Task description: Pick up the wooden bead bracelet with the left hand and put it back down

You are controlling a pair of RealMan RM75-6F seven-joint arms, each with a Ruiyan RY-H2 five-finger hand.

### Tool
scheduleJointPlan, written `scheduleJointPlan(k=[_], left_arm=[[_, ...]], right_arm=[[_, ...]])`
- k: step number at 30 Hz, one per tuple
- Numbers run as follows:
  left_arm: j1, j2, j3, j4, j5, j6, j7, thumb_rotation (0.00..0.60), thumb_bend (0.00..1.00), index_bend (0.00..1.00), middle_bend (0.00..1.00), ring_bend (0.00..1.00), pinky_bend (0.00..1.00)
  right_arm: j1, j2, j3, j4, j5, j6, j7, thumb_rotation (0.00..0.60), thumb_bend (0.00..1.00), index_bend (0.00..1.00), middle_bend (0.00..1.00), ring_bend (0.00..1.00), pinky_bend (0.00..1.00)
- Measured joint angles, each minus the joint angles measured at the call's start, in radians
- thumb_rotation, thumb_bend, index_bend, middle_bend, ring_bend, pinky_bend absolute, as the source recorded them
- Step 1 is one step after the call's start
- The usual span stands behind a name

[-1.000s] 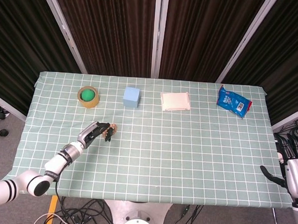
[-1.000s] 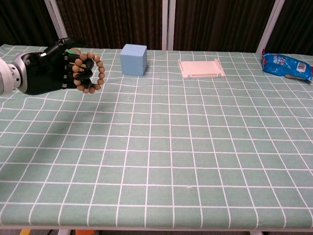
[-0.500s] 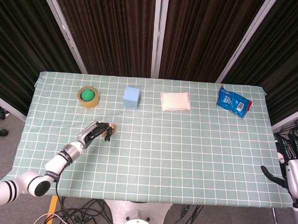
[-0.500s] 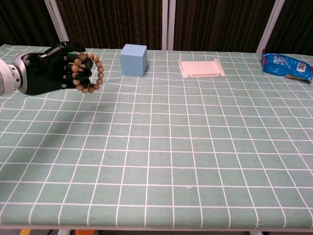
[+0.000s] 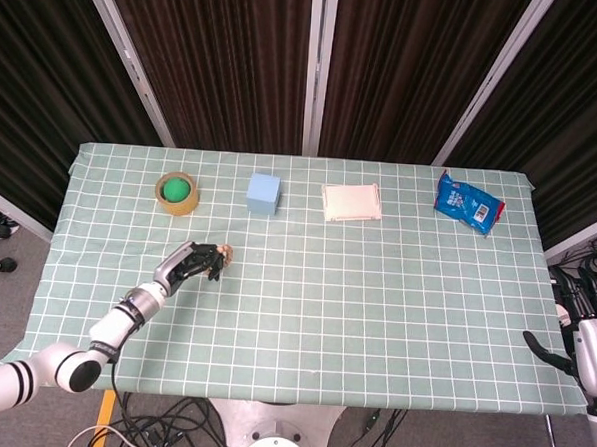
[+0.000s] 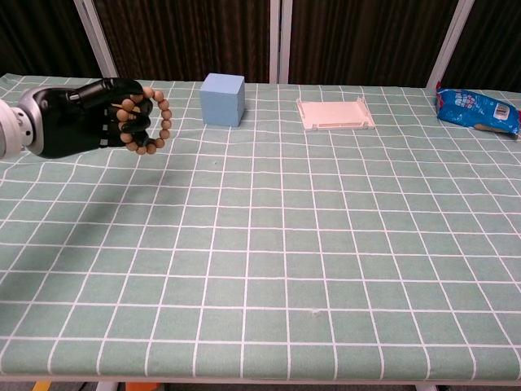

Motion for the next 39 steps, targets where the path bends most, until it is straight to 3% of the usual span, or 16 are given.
scheduleJointPlan(k=[11, 23, 39], left_arm=[[0.017, 0.003, -0.012, -0.015, -0.001, 0.004, -0.001, 0.336, 0.66, 0.62, 0.74, 0.59, 0.16], [0.026, 0.009, -0.020, -0.035, 0.025, 0.014, -0.013, 0.340, 0.77, 0.55, 0.68, 0.52, 0.16], [0.029, 0.010, -0.019, -0.045, 0.071, 0.031, -0.061, 0.456, 0.87, 0.47, 0.61, 0.46, 0.16]], right_arm=[[-0.002, 0.001, 0.000, -0.001, -0.005, 0.007, 0.001, 0.600, 0.11, 0.06, 0.15, 0.00, 0.00], [-0.008, 0.003, -0.002, -0.002, -0.009, 0.015, 0.002, 0.600, 0.11, 0.06, 0.15, 0.00, 0.00], [-0.008, 0.005, -0.002, -0.007, -0.010, 0.015, -0.002, 0.600, 0.11, 0.06, 0.15, 0.00, 0.00]])
